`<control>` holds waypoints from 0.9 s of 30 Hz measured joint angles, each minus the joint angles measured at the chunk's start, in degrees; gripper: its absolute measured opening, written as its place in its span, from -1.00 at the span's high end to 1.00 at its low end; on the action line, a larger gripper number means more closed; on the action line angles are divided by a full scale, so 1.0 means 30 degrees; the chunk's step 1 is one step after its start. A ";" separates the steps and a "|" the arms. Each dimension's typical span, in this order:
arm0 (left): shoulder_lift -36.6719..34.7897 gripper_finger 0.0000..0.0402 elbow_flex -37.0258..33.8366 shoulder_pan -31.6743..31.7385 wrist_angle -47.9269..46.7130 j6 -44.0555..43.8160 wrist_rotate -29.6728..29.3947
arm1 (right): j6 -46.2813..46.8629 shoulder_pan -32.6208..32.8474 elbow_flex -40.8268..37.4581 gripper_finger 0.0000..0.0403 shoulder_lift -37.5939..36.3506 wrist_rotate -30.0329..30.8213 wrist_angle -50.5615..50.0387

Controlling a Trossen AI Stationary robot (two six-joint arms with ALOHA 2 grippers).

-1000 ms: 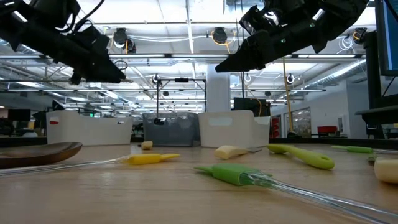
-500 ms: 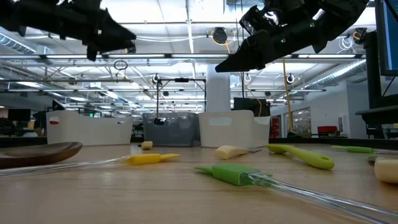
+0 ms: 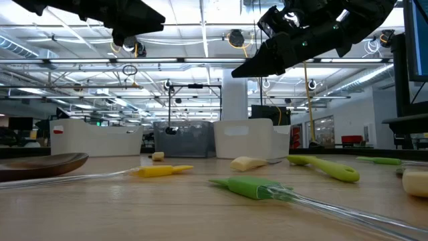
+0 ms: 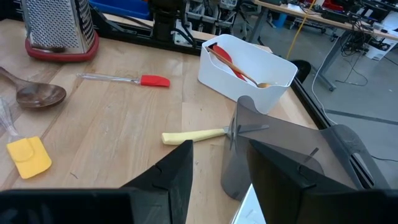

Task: Pick & Place Kitchen Items
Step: Put the brown serving spoon into the left white bin

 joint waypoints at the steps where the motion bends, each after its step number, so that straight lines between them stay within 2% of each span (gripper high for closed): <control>1: 0.0097 0.42 0.0024 -0.0129 0.0039 -0.0003 0.0002 | 0.0000 0.0000 -0.0003 0.28 0.0000 -0.0007 -0.0007; 15: 0.0407 0.43 0.0031 -0.0448 -0.0304 -0.1379 -0.0007 | 0.0001 0.0000 -0.0004 0.28 0.0000 -0.0004 0.0000; 22: 0.0410 0.43 0.0031 -0.0537 -0.1477 -0.2250 -0.0021 | 0.0002 0.0000 -0.0004 0.28 0.0000 -0.0007 0.0000; 27: 0.0407 0.43 0.0031 -0.0572 -0.0371 -0.1024 -0.0808 | 0.0001 0.0000 -0.0004 0.28 0.0000 -0.0004 0.0000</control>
